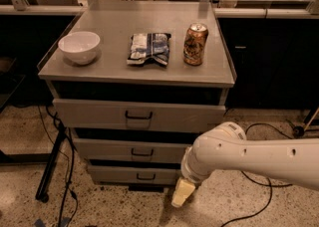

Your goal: Open bottom drawer

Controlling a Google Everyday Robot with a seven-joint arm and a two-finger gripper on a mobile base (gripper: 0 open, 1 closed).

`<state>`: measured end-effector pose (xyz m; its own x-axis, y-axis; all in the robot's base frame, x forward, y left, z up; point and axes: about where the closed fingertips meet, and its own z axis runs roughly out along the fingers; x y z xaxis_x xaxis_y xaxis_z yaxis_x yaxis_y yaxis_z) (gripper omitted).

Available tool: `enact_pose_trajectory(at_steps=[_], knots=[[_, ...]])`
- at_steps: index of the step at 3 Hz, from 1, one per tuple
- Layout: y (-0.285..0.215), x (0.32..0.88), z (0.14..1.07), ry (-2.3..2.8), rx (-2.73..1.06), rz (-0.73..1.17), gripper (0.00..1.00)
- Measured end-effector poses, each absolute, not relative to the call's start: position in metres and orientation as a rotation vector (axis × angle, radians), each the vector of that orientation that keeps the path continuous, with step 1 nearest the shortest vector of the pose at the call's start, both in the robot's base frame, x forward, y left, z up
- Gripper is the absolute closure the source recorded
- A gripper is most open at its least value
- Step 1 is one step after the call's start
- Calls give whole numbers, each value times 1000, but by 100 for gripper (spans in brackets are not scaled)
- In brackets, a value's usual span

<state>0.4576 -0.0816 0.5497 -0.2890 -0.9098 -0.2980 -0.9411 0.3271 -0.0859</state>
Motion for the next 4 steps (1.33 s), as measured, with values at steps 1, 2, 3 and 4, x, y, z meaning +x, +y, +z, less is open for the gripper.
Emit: enact_pose_trajectory(at_steps=[1, 2, 3, 4], knots=[[-82, 458, 550, 2304, -1662, 152, 0], [-80, 452, 522, 2344, -1670, 175, 0], [-82, 455, 477, 2410, -1654, 190, 0], [-83, 456, 423, 2487, -1607, 253, 0]])
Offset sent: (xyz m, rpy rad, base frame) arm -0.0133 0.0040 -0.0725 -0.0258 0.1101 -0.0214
